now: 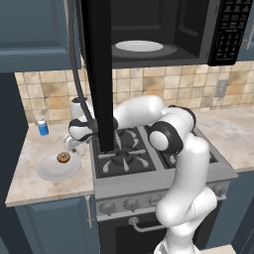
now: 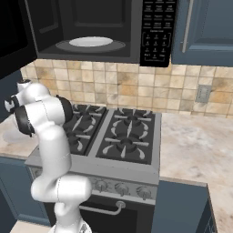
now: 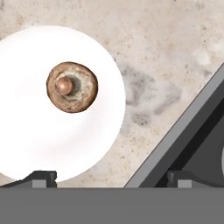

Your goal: Pick the mushroom from the counter and place it in the microwave. Then turn on the microwave.

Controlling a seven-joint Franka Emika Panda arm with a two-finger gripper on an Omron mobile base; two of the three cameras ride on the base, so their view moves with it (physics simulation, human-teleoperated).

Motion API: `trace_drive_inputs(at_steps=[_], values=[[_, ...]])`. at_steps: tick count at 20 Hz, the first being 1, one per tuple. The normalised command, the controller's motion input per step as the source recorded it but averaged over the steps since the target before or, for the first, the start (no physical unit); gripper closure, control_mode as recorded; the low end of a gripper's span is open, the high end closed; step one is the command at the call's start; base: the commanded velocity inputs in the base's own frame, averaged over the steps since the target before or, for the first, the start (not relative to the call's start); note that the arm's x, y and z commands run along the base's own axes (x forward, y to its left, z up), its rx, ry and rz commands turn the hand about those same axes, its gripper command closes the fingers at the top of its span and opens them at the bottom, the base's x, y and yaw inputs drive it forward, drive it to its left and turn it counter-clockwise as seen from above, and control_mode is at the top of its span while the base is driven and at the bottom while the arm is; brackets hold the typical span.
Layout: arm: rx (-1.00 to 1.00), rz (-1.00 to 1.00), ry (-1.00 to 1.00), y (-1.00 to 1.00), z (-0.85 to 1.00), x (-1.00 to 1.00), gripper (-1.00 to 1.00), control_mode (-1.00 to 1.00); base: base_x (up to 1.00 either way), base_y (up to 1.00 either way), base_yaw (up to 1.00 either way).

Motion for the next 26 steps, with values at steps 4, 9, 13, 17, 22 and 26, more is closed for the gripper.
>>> trace_drive_inputs(at_steps=[4, 9, 13, 17, 22, 26], values=[[0.00, 0.00, 0.00, 0.14, -0.05, 0.00, -1.00, -1.00, 0.00, 0.00, 0.00], [0.00, 0.00, 0.00, 0.14, -0.06, 0.00, -1.00, -1.00, 0.00, 0.00, 0.00], [0.00, 0.00, 0.00, 0.13, -0.03, 0.00, -1.00, -1.00, 0.00, 0.00, 0.00], [0.00, 0.00, 0.00, 0.12, -0.01, 0.00, -1.00, -1.00, 0.00, 0.00, 0.00], [0.00, 0.00, 0.00, 0.13, -0.02, 0.00, -1.00, -1.00, 0.00, 0.00, 0.00], [0.00, 0.00, 0.00, 0.13, -0.04, 0.00, -1.00, -1.00, 0.00, 0.00, 0.00]])
